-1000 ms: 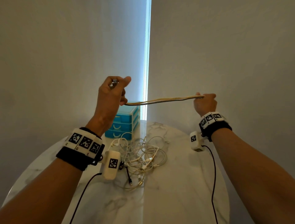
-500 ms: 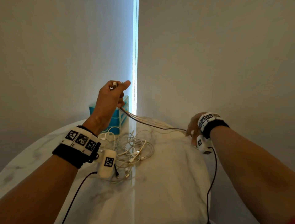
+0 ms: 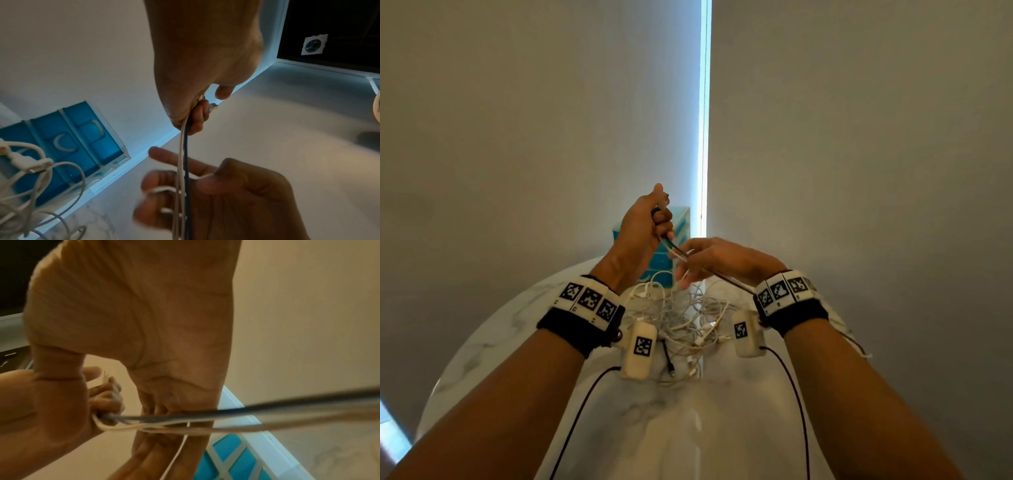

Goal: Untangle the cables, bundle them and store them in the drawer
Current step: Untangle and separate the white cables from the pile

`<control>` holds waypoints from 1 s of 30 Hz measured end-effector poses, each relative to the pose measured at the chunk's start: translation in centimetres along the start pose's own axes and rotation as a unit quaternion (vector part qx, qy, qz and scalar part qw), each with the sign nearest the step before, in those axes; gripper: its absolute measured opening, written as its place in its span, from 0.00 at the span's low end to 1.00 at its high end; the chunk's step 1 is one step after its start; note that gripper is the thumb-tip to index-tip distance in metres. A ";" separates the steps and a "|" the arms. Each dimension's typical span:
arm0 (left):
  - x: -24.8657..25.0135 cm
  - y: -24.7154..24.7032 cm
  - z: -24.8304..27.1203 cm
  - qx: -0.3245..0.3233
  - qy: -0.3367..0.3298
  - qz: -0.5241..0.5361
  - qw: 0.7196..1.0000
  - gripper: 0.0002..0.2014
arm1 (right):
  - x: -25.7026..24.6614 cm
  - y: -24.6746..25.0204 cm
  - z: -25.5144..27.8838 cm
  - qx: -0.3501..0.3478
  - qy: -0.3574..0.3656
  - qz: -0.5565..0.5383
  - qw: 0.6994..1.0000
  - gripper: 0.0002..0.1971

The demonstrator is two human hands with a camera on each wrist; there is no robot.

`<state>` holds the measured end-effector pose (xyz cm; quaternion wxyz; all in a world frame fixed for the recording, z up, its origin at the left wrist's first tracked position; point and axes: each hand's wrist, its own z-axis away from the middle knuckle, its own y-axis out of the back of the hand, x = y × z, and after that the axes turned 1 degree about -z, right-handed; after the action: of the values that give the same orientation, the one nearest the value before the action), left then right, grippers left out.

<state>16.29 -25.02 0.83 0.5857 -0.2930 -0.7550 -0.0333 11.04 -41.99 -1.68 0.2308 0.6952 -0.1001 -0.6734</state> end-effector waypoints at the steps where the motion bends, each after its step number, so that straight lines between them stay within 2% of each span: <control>1: -0.2 0.4 -0.1 0.007 0.002 -0.002 1.000 0.16 | 0.4 -1.0 -0.3 -0.005 -0.003 0.011 1.000 0.19; 3: -0.6 1.1 -0.1 0.021 0.003 -0.022 1.000 0.16 | 1.4 -2.6 -0.9 0.036 0.006 0.073 0.997 0.17; 6: -1.6 2.2 0.2 0.017 0.002 -0.045 0.999 0.15 | 2.9 -4.1 -2.2 0.138 0.026 0.137 0.981 0.23; 8: -2.4 2.7 0.5 0.009 0.004 -0.086 0.996 0.16 | 3.4 -5.0 -2.6 0.156 0.026 0.149 0.976 0.22; 12: -3.9 2.9 1.3 -0.002 0.010 -0.188 0.982 0.17 | 3.6 -6.6 -2.9 0.139 0.060 0.140 0.978 0.17; 14: -4.5 3.2 1.5 -0.014 0.006 -0.214 0.977 0.19 | 4.4 -7.2 -3.3 0.149 0.070 0.109 0.980 0.17; 17: -5.1 4.6 1.8 -0.039 0.008 -0.255 0.966 0.22 | 6.1 -7.4 -3.5 0.149 0.060 0.044 0.986 0.16; 19: -5.5 5.9 1.8 -0.060 0.016 -0.273 0.960 0.18 | 6.6 -7.2 -3.4 0.140 0.055 0.020 0.988 0.13; 21: -5.9 7.3 1.7 -0.076 0.011 -0.262 0.962 0.18 | 6.4 -6.8 -3.0 0.143 0.049 0.039 0.988 0.18; 23: -6.5 8.4 1.7 -0.083 0.004 -0.232 0.969 0.21 | 6.2 -6.6 -2.6 0.141 0.050 0.079 0.986 0.23; 26: -7.9 8.9 1.9 -0.091 0.004 -0.188 0.978 0.21 | 7.3 -6.0 -2.5 0.127 0.044 0.098 0.986 0.26; 30: -10.1 8.5 2.2 -0.091 0.011 -0.172 0.981 0.19 | 8.8 -5.3 -2.5 0.096 -0.002 0.001 0.995 0.24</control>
<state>19.91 -21.17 -11.48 0.5501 -0.2105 -0.7815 -0.2057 13.29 -40.89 -11.97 0.1629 0.7125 -0.1657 -0.6621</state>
